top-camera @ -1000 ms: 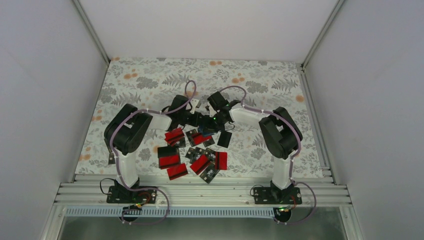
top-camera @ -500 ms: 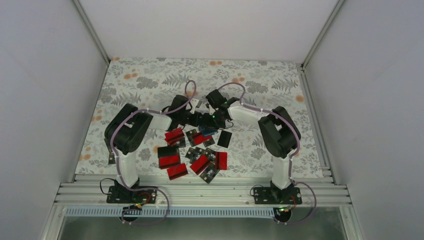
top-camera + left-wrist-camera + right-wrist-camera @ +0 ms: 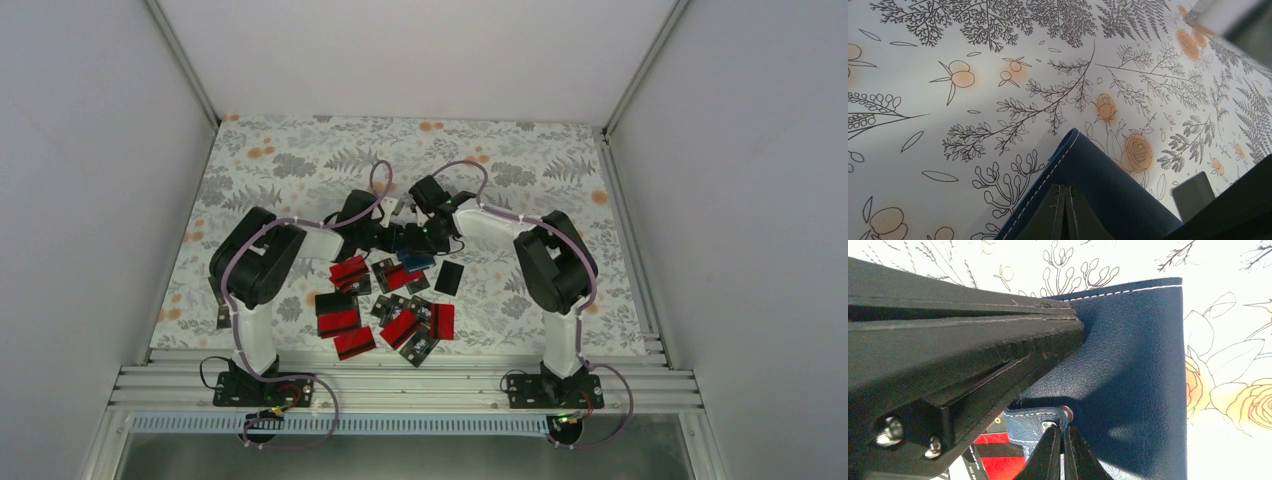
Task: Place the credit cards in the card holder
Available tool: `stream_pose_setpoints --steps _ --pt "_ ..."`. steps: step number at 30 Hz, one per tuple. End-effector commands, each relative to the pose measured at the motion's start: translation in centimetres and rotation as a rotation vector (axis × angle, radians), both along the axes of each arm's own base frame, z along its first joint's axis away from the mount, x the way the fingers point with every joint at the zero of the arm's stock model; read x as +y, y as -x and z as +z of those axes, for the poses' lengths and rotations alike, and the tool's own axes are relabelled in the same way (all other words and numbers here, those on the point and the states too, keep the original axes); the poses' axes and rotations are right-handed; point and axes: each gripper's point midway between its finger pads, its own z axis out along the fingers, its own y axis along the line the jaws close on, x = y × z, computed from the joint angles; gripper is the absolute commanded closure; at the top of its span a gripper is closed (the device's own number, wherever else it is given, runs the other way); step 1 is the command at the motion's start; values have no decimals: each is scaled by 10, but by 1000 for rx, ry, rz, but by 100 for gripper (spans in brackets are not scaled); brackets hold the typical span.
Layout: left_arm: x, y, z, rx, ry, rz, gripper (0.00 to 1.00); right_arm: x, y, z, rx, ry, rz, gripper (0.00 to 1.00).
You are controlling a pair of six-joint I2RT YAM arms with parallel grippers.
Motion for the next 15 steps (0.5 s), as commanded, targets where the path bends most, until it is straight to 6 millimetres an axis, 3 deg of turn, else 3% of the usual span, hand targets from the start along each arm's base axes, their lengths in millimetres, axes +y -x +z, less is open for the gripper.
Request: stream_pose_setpoints --steps 1,5,15 --pt "34 38 -73 215 -181 44 98 -4 -7 -14 -14 48 -4 96" --pt "34 38 -73 216 -181 42 98 -6 -9 -17 -25 60 -9 96" --pt "34 39 -75 218 -181 42 98 -7 -23 3 -98 61 -23 96"
